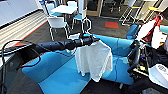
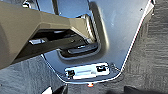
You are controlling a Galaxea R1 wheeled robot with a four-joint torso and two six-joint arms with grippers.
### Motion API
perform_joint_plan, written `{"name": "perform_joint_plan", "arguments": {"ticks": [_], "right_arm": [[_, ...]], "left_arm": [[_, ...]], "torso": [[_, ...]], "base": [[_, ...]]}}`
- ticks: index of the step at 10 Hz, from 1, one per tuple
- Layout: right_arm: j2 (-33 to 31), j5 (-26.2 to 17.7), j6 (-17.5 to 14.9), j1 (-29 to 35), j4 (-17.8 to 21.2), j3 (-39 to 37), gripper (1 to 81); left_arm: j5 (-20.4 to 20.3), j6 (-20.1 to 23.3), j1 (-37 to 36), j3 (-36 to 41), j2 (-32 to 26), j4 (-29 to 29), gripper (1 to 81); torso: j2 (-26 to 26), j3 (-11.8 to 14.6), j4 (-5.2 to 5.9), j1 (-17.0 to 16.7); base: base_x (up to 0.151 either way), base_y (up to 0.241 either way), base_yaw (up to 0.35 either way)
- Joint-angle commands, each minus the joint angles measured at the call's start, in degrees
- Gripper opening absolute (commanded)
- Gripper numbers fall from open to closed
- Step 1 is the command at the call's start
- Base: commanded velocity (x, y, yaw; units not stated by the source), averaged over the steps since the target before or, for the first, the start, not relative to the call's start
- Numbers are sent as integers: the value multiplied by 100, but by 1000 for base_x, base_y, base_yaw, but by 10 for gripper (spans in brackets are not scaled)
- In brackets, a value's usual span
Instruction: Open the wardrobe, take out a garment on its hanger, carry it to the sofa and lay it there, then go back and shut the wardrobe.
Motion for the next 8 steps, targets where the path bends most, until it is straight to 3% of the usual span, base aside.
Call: {"name": "perform_joint_plan", "arguments": {"ticks": [1,8], "right_arm": [[47,-344,-29,-68,28,25,811],[47,-344,-29,-76,28,25,811]], "left_arm": [[-220,159,-509,-12,-142,209,10],[-124,168,282,-469,-1484,1342,10]], "torso": [[0,0,0,0],[0,0,0,0]], "base": [[0,0,0],[0,0,0]]}}
